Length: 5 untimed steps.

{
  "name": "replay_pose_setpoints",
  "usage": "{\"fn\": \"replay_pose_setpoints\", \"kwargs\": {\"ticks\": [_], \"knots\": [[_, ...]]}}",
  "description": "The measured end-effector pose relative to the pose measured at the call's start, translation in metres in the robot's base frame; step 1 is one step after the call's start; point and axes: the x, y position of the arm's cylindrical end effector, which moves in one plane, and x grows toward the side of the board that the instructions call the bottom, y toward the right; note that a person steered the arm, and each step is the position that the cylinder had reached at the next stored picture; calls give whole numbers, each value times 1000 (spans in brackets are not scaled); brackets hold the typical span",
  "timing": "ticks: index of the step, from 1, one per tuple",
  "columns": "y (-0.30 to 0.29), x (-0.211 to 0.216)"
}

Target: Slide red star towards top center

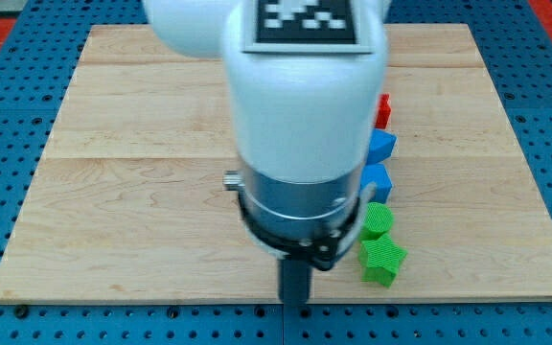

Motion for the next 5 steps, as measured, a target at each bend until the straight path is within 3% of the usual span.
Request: {"fn": "replay_pose_setpoints", "kwargs": {"ticks": [1, 2, 3, 4, 5], "knots": [[101, 0], [142, -1], [105, -14], [173, -20], [211, -105]]}}
